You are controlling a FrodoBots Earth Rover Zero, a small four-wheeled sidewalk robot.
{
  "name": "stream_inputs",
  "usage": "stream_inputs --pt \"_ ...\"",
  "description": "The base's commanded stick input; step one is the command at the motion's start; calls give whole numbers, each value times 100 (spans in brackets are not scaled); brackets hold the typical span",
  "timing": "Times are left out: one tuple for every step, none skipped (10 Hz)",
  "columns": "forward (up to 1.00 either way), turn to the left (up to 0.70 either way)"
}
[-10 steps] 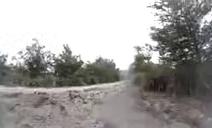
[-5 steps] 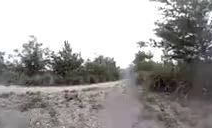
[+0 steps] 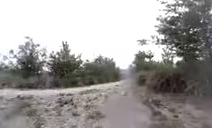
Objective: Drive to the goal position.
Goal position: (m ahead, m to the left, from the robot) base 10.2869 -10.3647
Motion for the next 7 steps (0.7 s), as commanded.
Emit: stream_inputs --pt "60 0" --pt "60 0" --pt "60 0" --pt "60 0" --pt "60 0" --pt "60 0" --pt "60 0"
